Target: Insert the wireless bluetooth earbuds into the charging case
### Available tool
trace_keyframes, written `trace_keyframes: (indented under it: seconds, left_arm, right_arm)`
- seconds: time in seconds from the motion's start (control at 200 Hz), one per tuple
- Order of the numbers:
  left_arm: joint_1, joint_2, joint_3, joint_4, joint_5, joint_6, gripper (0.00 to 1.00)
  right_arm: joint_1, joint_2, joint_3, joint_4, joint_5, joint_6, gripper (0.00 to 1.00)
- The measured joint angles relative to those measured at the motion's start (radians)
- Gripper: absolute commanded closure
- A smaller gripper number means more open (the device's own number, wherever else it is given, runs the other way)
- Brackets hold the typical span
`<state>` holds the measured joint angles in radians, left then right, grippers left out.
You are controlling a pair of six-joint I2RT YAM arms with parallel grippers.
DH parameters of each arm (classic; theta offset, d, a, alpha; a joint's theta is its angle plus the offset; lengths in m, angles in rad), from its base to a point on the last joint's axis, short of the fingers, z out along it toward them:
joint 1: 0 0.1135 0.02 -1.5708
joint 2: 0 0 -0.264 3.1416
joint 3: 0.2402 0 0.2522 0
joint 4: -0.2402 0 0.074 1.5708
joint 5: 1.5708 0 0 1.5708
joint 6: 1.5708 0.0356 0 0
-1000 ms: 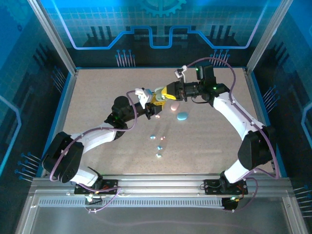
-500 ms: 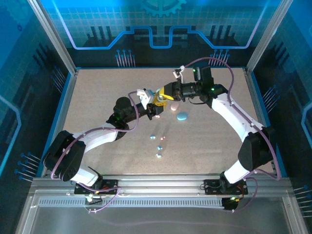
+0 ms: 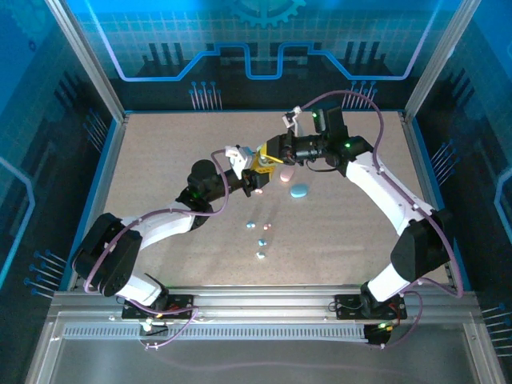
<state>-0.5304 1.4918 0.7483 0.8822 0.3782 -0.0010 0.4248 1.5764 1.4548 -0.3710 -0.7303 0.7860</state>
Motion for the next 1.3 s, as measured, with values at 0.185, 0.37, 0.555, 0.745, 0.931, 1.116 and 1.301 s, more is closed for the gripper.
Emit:
trace_keyframes:
  seconds: [0.185, 0.37, 0.555, 0.745, 0.931, 1.116, 1.301]
  left_arm:
    - [-0.004, 0.001, 0.000, 0.006, -0.008, 0.000, 0.68]
    - [-0.006, 0.004, 0.000, 0.010, -0.010, 0.000, 0.68]
    - [-0.010, 0.011, 0.000, 0.026, -0.013, 0.000, 0.68]
    - [-0.010, 0.015, 0.000, 0.029, -0.015, 0.000, 0.68]
    - [-0.010, 0.016, 0.000, 0.031, -0.015, 0.000, 0.68]
    - [-0.011, 0.022, 0.000, 0.034, -0.022, 0.000, 0.69]
    - [-0.011, 0.027, 0.000, 0.033, -0.027, 0.000, 0.69]
  right_arm:
    - [0.007, 0.000, 0.020, -0.040, 0.026, -0.030, 0.77]
    - [0.016, 0.000, 0.043, -0.091, 0.054, -0.064, 0.76]
    - [0.022, 0.000, 0.064, -0.132, 0.078, -0.091, 0.76]
    - [0.024, 0.000, 0.066, -0.140, 0.084, -0.099, 0.74]
    - [0.026, 0.000, 0.075, -0.155, 0.093, -0.100, 0.74]
    - [0.027, 0.000, 0.078, -0.180, 0.095, -0.100, 0.74]
    - [0.028, 0.000, 0.088, -0.217, 0.096, -0.115, 0.68]
